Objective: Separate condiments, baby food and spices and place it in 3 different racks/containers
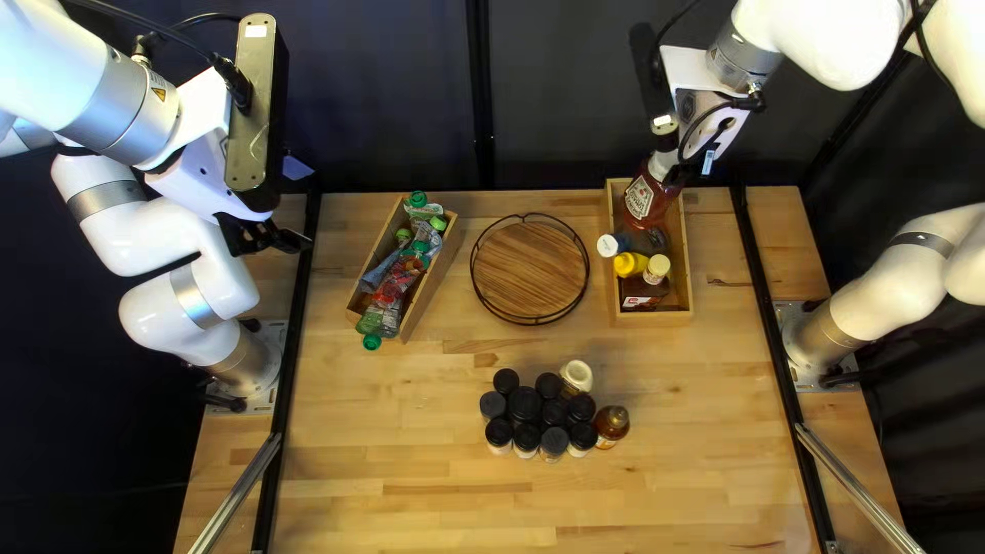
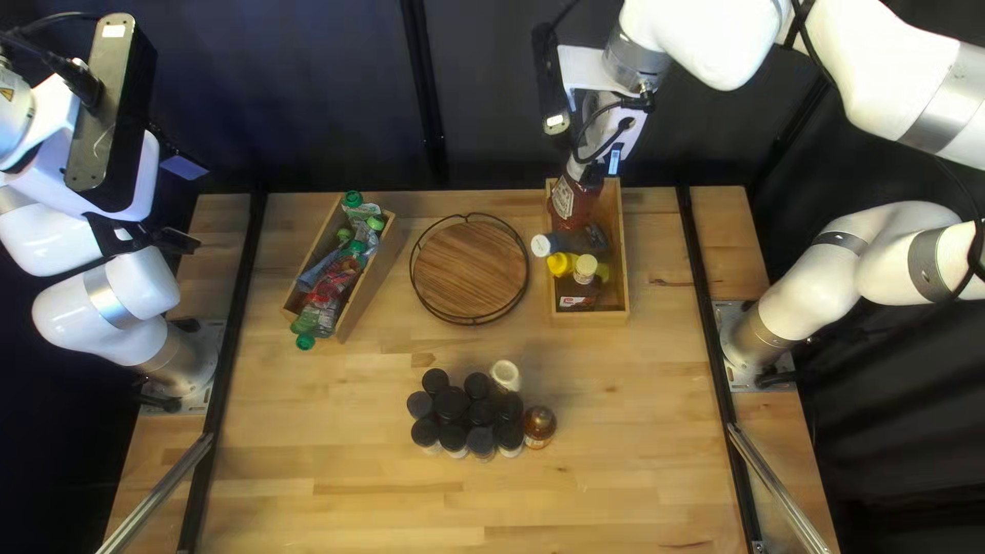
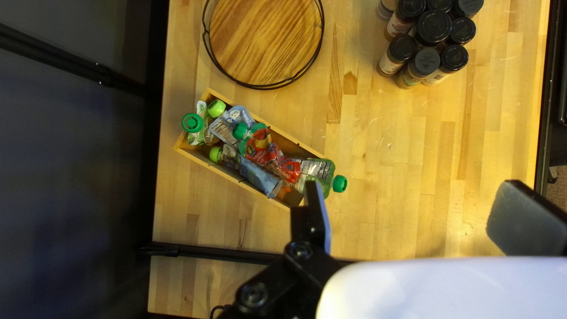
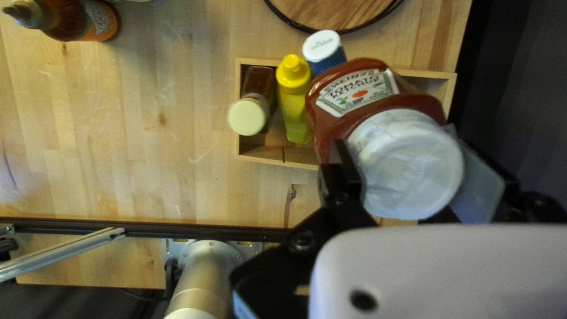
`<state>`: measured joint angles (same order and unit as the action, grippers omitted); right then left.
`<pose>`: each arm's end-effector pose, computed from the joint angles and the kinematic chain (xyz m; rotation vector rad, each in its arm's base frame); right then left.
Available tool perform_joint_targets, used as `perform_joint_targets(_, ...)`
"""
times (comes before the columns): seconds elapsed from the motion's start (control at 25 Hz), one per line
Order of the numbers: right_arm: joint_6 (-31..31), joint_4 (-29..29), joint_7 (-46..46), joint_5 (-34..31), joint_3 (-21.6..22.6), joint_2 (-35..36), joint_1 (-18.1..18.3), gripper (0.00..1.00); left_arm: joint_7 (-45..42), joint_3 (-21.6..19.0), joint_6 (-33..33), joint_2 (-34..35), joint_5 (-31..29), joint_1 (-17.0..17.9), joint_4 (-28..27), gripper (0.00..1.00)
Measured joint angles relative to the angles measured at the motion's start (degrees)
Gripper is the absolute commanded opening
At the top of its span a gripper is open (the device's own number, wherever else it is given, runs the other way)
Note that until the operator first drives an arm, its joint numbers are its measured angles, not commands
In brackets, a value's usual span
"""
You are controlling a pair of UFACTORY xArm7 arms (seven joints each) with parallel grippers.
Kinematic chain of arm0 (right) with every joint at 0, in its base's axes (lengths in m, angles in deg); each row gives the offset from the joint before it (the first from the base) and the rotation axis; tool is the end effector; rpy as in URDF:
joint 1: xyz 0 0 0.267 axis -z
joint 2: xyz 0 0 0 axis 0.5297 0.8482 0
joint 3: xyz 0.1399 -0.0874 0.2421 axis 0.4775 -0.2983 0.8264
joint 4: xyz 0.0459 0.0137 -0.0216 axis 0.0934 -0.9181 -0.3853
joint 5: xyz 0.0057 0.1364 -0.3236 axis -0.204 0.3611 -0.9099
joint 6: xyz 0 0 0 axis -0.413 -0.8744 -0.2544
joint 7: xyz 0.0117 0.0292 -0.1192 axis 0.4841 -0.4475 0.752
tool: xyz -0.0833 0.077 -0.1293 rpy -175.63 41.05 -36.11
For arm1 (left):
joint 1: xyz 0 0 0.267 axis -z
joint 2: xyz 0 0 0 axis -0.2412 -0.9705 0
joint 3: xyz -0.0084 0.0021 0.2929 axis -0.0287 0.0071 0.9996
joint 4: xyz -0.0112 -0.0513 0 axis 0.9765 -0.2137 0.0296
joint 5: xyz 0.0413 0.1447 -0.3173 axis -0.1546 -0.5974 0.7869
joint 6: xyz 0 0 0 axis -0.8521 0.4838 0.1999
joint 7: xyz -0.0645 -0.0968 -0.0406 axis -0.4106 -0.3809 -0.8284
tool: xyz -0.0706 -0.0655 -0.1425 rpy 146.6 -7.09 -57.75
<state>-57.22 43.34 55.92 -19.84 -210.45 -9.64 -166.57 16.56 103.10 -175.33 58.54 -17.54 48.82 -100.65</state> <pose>0.3525 -0.1737 0.3424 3.1217 0.0813 0.2582 0.2653 0.0183 0.4774 -2.9574 -0.0586 -0.6764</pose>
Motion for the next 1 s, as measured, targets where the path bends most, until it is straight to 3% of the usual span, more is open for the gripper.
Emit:
perform_joint_targets(0.52, 5.7, -6.4, -3.3, -3.4, -2.0, -1.3, 4.3, 0.0, 0.0, 0.0, 0.0, 0.0, 0.0, 0.0, 0.0, 1.0)
perform_joint_targets(1.0, 11.2, -10.9, -8.6, -5.9, -0.9, -3.7, 6.2, 0.0, 0.0, 0.0, 0.0, 0.0, 0.0, 0.0, 0.0, 1.0)
